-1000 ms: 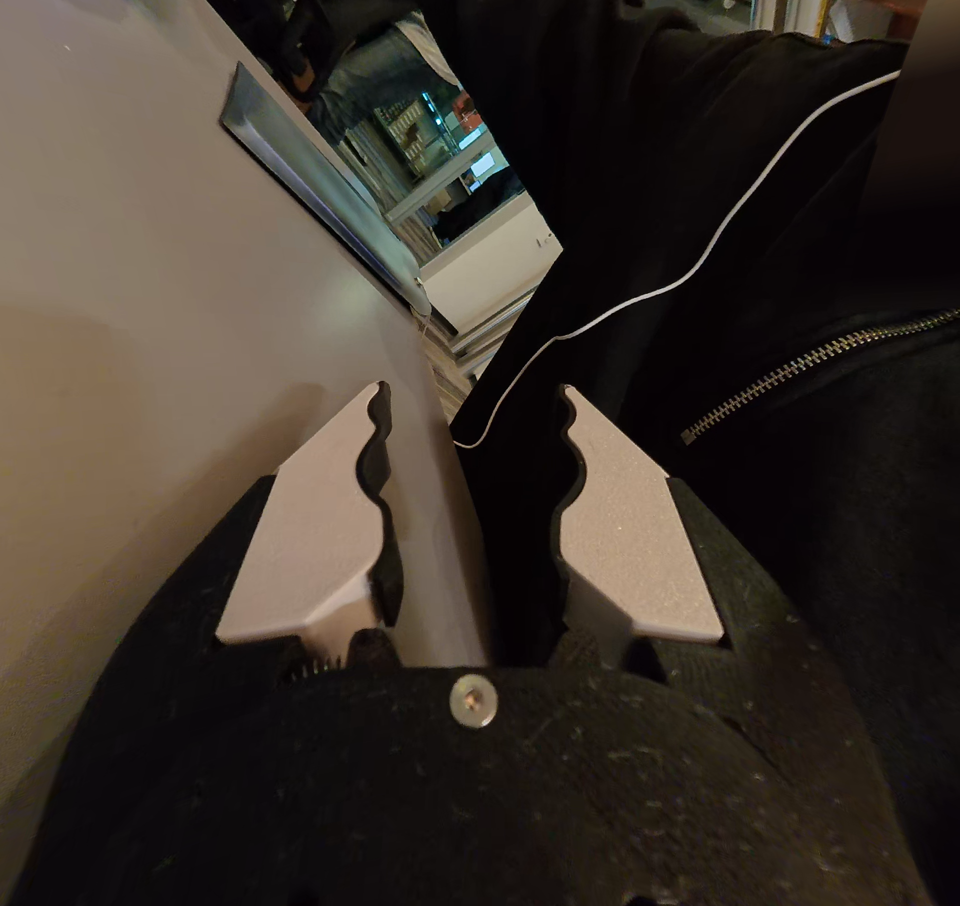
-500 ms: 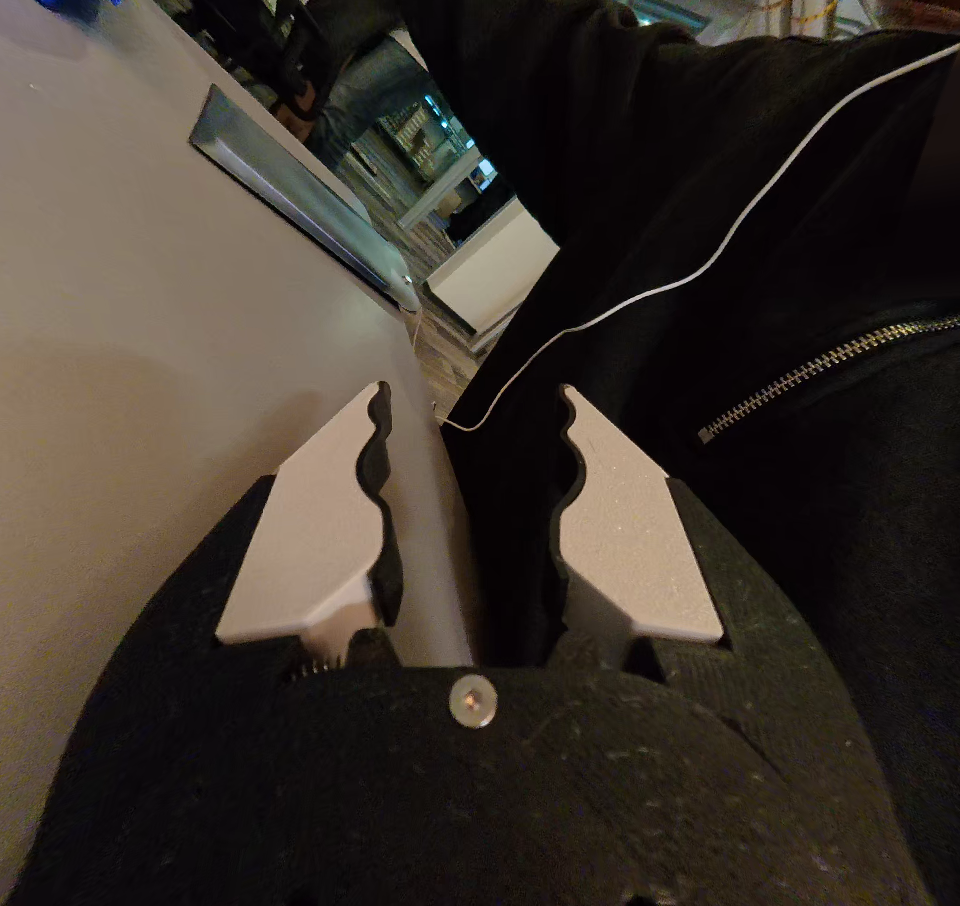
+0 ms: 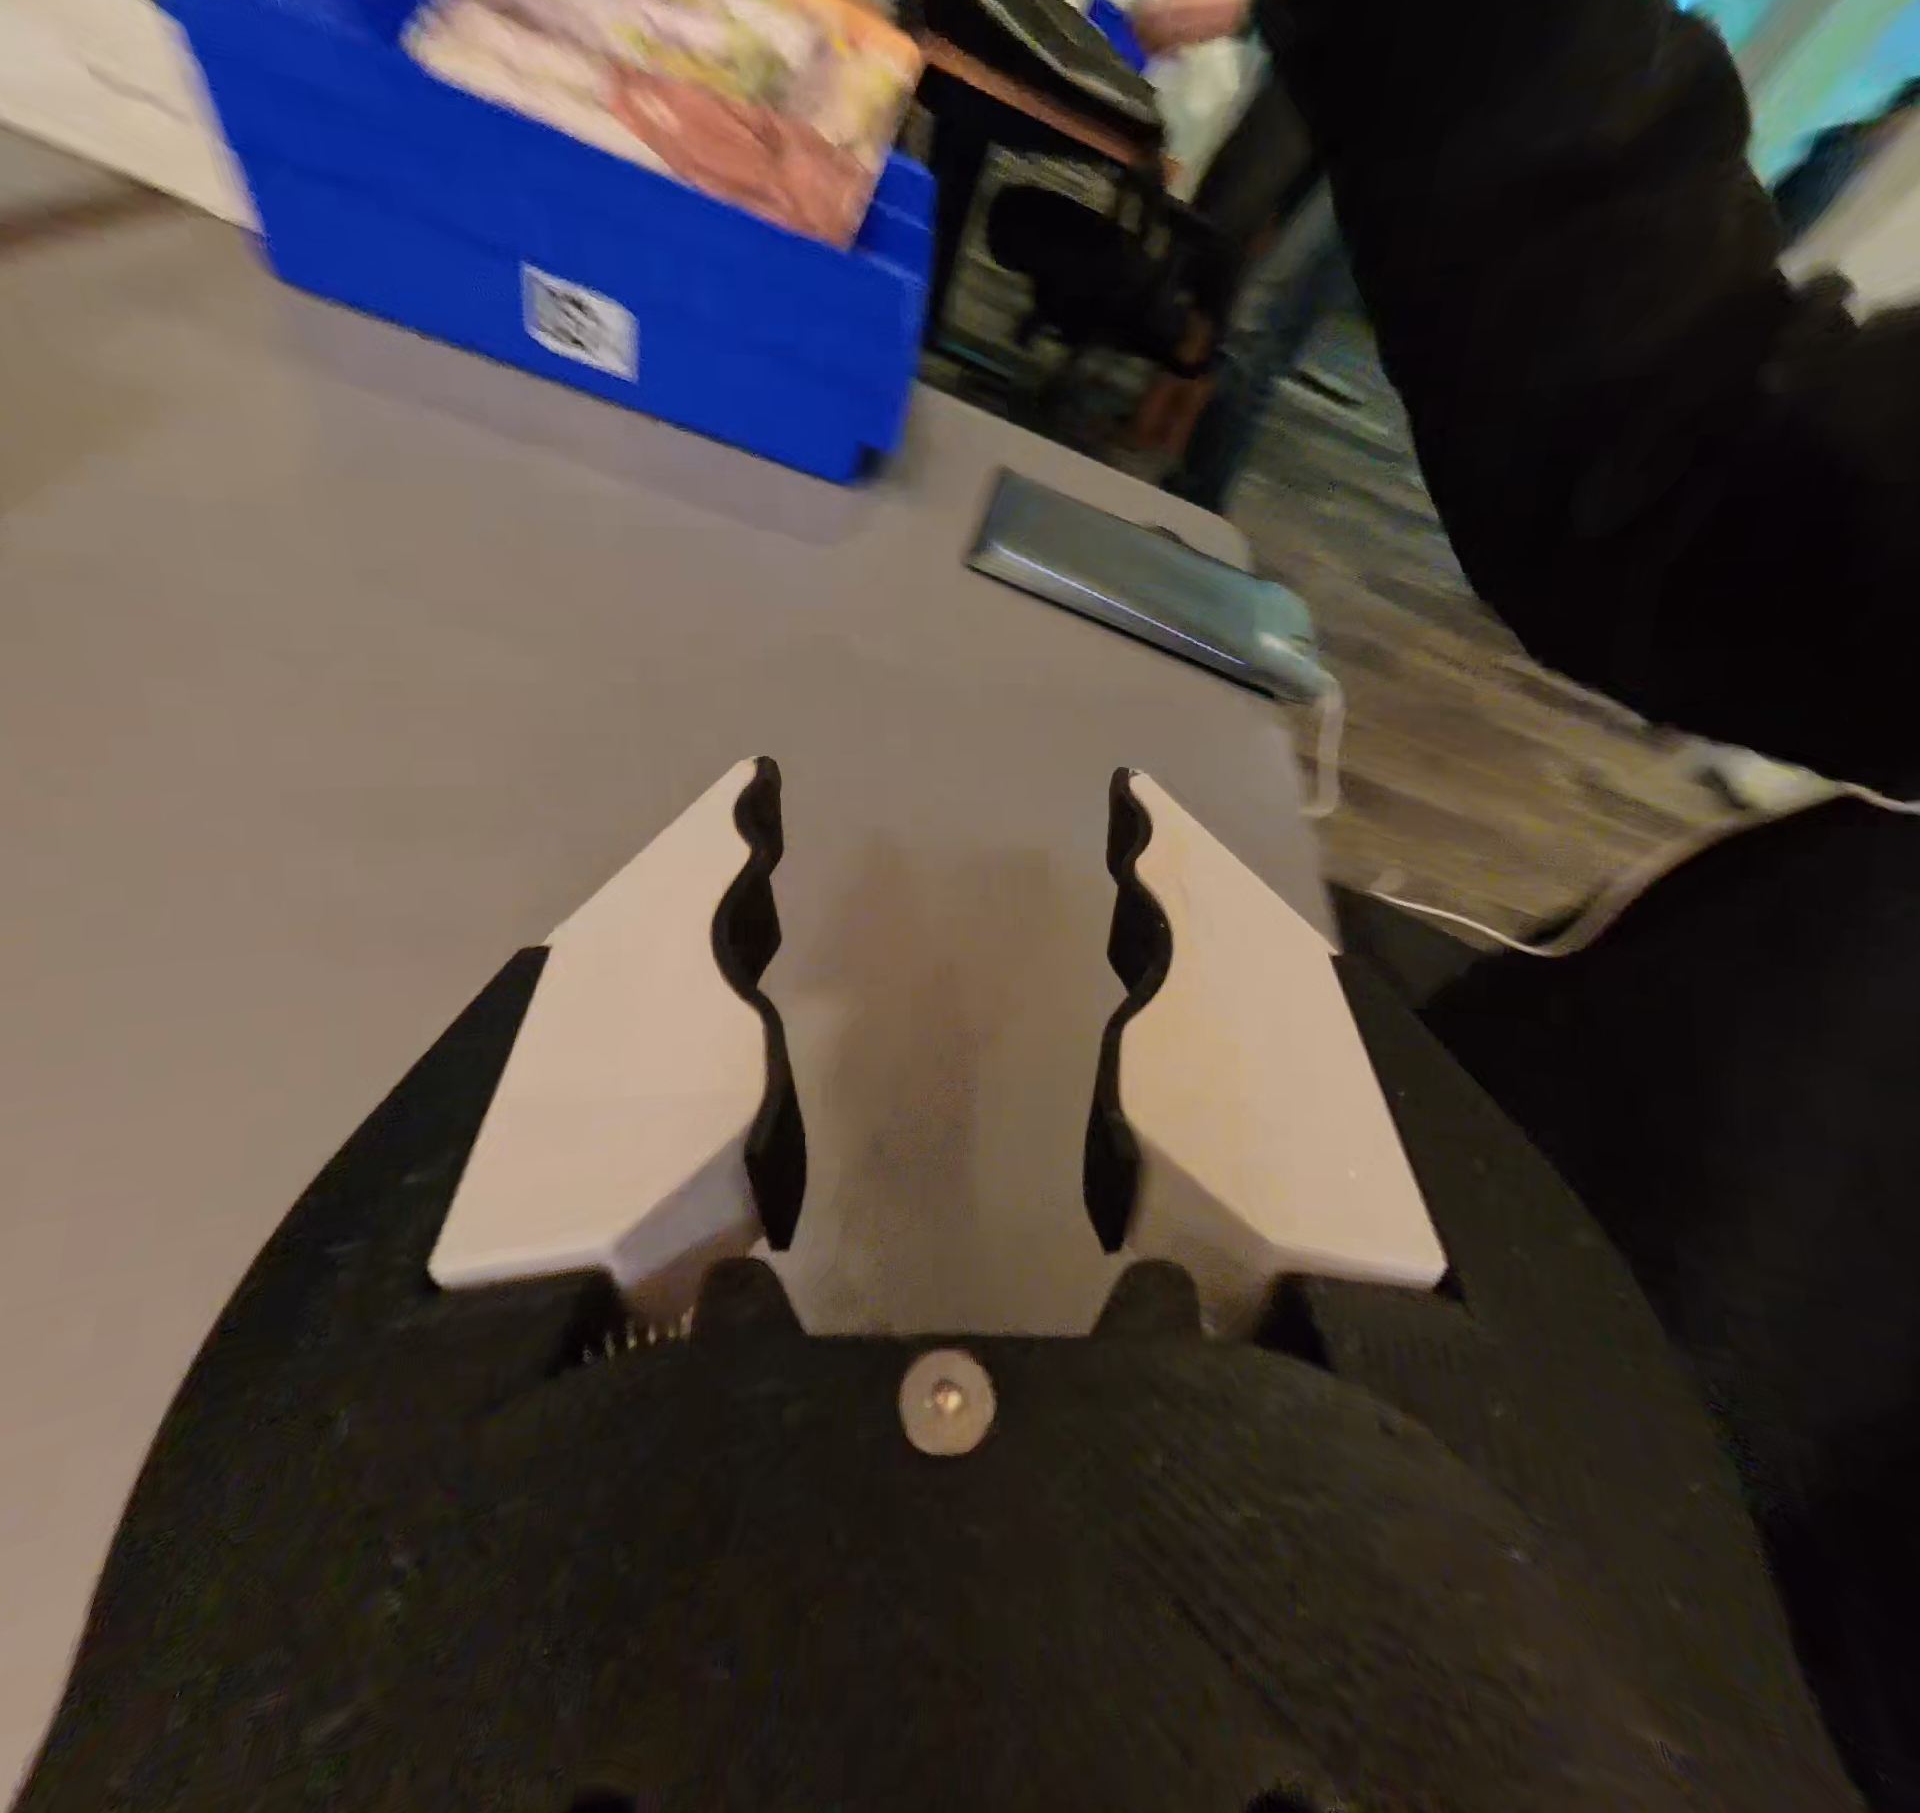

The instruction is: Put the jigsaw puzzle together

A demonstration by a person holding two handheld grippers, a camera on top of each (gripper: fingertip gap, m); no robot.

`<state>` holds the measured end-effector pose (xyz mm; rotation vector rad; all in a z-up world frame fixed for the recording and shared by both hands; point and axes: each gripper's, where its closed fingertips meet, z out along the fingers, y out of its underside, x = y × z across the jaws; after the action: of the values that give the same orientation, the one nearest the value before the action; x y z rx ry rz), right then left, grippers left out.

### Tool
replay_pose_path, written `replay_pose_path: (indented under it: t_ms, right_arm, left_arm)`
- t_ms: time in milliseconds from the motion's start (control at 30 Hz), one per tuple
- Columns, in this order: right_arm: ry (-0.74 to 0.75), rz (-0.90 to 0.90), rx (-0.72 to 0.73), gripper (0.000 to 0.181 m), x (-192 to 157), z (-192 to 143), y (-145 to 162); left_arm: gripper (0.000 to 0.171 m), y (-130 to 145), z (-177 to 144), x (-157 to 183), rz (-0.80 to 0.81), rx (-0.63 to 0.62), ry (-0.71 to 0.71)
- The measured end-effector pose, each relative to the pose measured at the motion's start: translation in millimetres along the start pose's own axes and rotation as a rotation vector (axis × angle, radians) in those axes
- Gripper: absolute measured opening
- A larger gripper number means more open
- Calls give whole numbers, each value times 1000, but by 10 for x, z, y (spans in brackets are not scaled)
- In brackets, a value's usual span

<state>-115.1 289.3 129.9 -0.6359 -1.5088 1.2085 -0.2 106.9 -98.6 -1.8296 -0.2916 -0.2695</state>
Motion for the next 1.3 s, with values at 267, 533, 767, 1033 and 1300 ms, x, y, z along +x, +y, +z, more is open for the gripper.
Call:
replay_pose_path:
  t_ms: [267,533,767,1033,1300]
  right_arm:
    - [-100,418,-39,14,-2233,1098,1281]
    - [-72,392,-22,28,-2209,1008,1593]
    - [-122,617,36,33,-2128,971,1548]
    - [-144,416,5,31,-2379,989,1495]
    - [-150,255,-4,28,-2562,990,1464]
  left_arm:
    - [62,-173,-906,-1430,291,-51,-718]
    - [63,10,-1595,-1951,243,-1,-949]
    - [71,314,-1804,-2247,161,-71,-999]
    - [74,373,-1809,-2298,139,-72,-983]
    - [76,387,-1770,-2296,149,-89,-982]
